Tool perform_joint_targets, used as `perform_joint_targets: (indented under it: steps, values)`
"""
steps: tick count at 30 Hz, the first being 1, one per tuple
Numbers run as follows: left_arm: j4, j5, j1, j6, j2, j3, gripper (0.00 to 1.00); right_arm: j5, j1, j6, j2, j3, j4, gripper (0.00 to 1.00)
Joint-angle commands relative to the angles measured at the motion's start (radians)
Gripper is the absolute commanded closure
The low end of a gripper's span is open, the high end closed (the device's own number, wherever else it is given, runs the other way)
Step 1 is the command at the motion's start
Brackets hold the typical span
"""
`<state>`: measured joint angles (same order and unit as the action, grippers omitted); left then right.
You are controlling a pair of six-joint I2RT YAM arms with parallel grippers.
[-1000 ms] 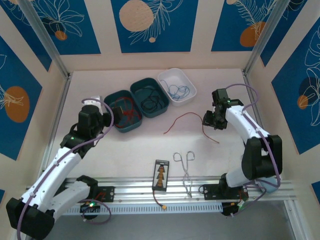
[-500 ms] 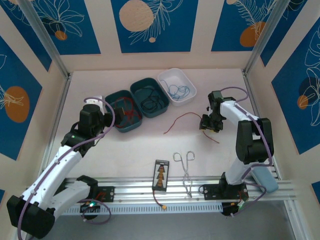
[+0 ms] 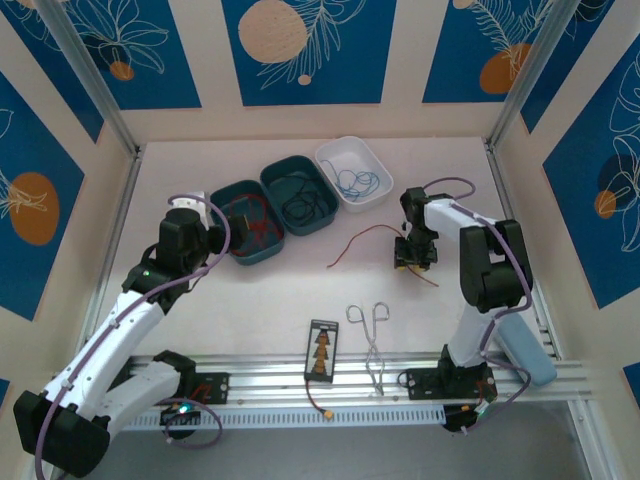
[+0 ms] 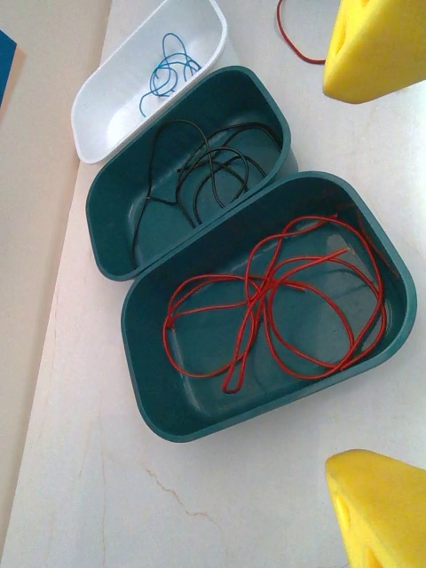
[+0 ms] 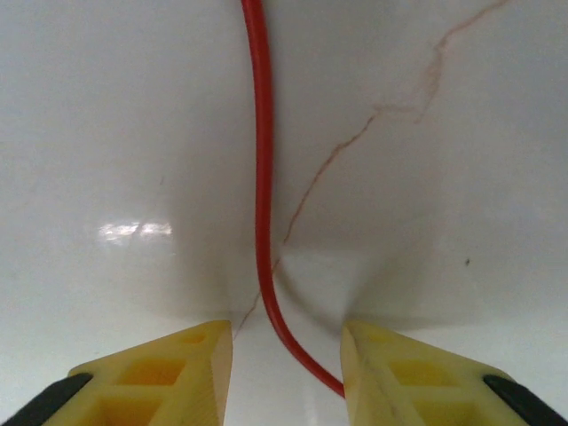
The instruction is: Untangle the cables
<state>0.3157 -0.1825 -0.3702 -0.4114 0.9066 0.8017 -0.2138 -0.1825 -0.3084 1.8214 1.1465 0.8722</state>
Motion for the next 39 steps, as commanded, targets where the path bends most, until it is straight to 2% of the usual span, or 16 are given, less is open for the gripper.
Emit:
perform_joint_targets:
  steps: [1, 2, 8, 12, 25, 28, 30, 34, 39]
  values:
    - [0.009, 0.013, 0.009, 0.016, 0.0, 0.032, 0.0, -0.016, -0.021, 0.003, 0.025, 0.022, 0.037, 0.66]
    - [0.007, 0.014, 0.008, 0.017, 0.0, 0.032, 0.0, -0.016, -0.028, 0.004, 0.028, 0.022, 0.038, 0.68]
    - [0.007, 0.021, 0.007, 0.019, 0.014, 0.045, 0.0, -0.053, -0.07, -0.004, 0.013, 0.042, 0.074, 0.93]
    - [0.002, 0.029, 0.008, 0.022, 0.019, 0.047, 0.0, -0.1, -0.115, -0.005, -0.033, 0.08, 0.127, 0.99]
    - [-0.054, 0.094, 0.008, 0.039, 0.018, 0.035, 0.0, -0.252, -0.25, -0.024, -0.299, 0.231, 0.312, 1.0]
    - [-0.094, 0.148, 0.008, 0.055, 0.021, 0.026, 0.0, -0.251, -0.279, -0.009, -0.375, 0.259, 0.336, 1.0]
    - [-0.128, 0.222, 0.008, 0.095, 0.024, 0.021, 0.0, -0.246, -0.293, -0.004, -0.428, 0.277, 0.348, 1.0]
    - [-0.162, 0.286, 0.008, 0.102, 0.038, 0.015, 0.0, -0.183, -0.302, 0.014, -0.533, 0.296, 0.338, 1.0]
    - [-0.226, 0.392, 0.008, 0.099, 0.069, -0.007, 0.0, 0.008, -0.301, 0.051, -0.665, 0.294, 0.251, 1.0]
